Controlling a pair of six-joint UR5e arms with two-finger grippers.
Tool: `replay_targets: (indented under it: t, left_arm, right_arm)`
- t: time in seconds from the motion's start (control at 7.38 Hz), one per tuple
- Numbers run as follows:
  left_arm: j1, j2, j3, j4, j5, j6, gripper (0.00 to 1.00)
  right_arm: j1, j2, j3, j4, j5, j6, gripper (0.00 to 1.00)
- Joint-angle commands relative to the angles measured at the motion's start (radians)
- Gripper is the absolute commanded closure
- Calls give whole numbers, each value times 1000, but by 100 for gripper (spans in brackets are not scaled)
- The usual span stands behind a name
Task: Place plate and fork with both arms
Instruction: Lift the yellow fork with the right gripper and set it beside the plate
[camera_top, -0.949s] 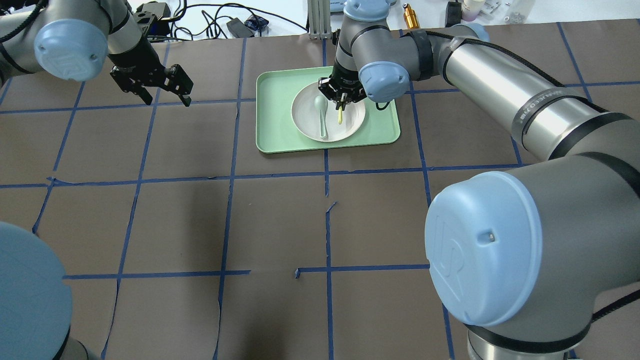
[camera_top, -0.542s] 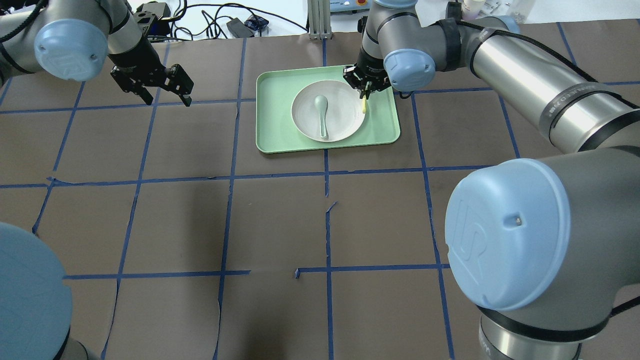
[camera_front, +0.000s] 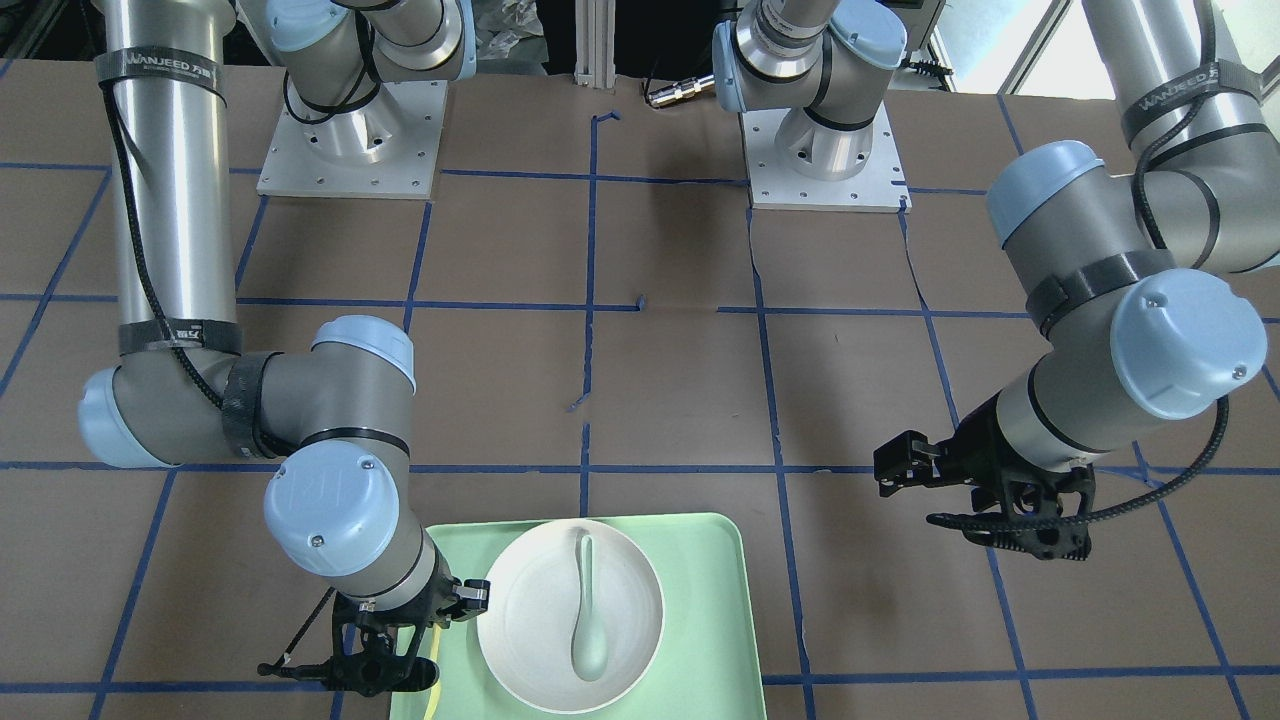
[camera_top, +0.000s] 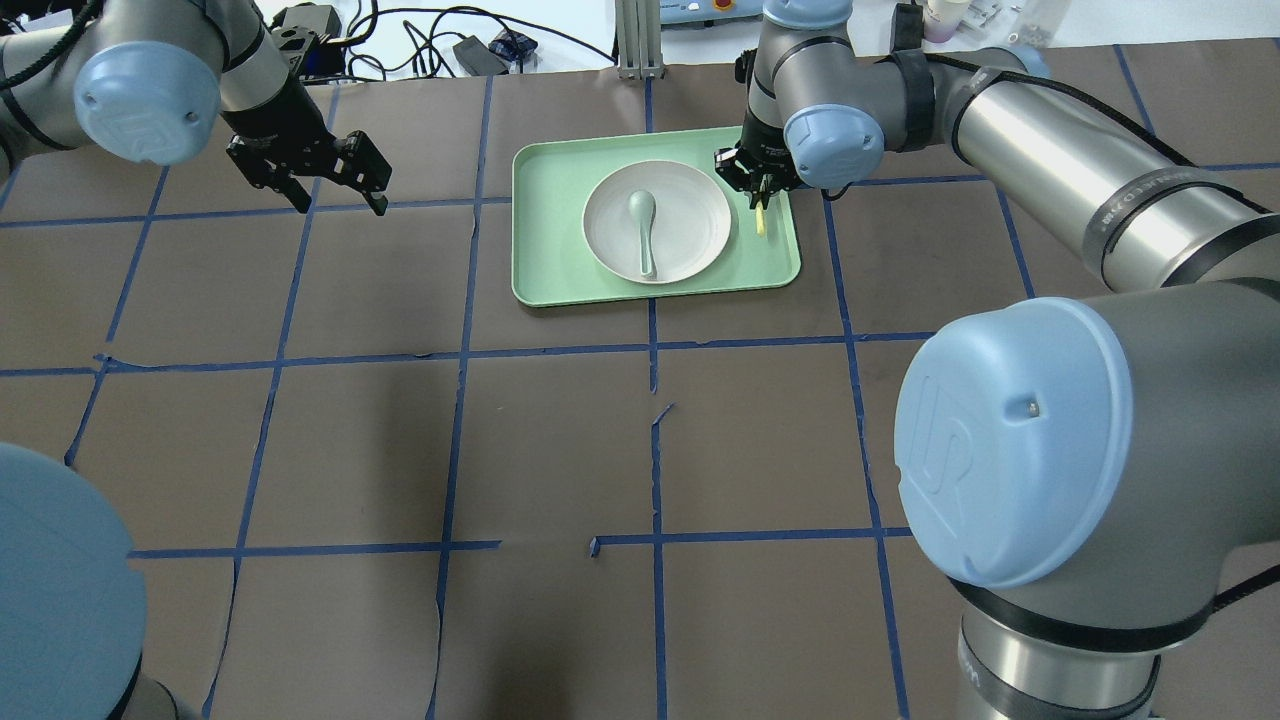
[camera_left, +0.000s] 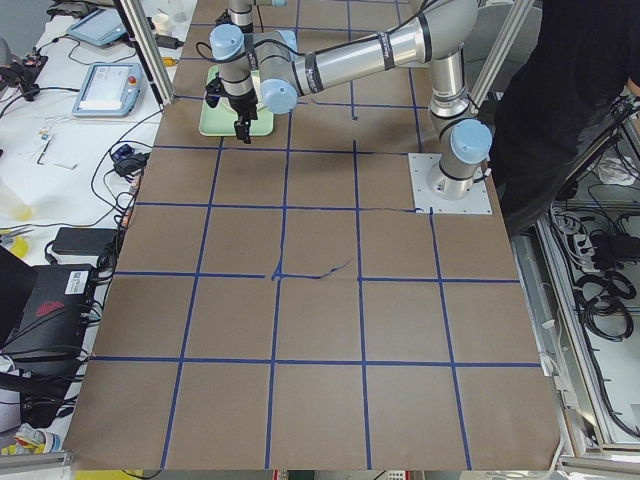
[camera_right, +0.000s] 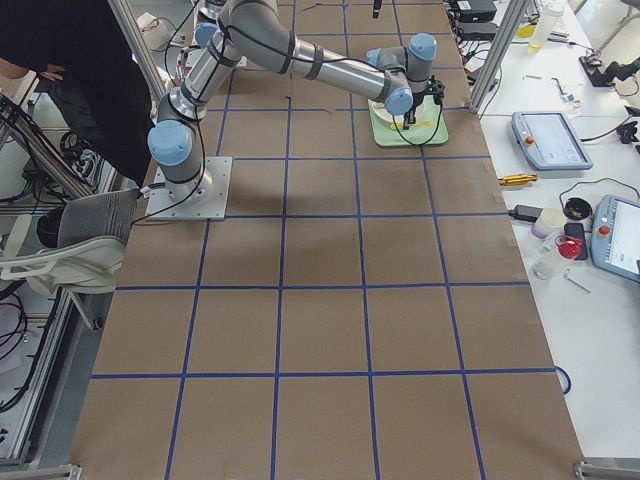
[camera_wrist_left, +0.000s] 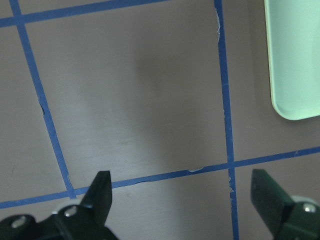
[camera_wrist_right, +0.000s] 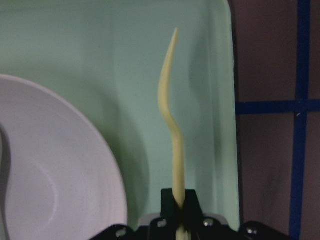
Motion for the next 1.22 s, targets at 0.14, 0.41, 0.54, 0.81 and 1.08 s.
replay_targets:
  t: [0.14, 0.41, 0.54, 0.81, 1.08]
  left_arm:
    - [-1, -1, 1, 0, -1, -1, 0]
    - [-16, 6, 8, 0, 10, -5, 0]
    - [-22, 20, 9, -3, 12, -7, 0]
    - [-75, 55, 8, -21, 12, -133, 0]
    - [-169, 92, 9, -114, 35, -374, 0]
  right_arm:
    - [0, -23, 36, 4, -48, -37, 0]
    - [0, -106, 41, 81, -52, -20, 0]
    - [-1, -158, 41, 167, -51, -20, 0]
    - [-1, -259, 47, 284, -51, 20, 0]
    - [-4, -383, 71, 459, -51, 28, 0]
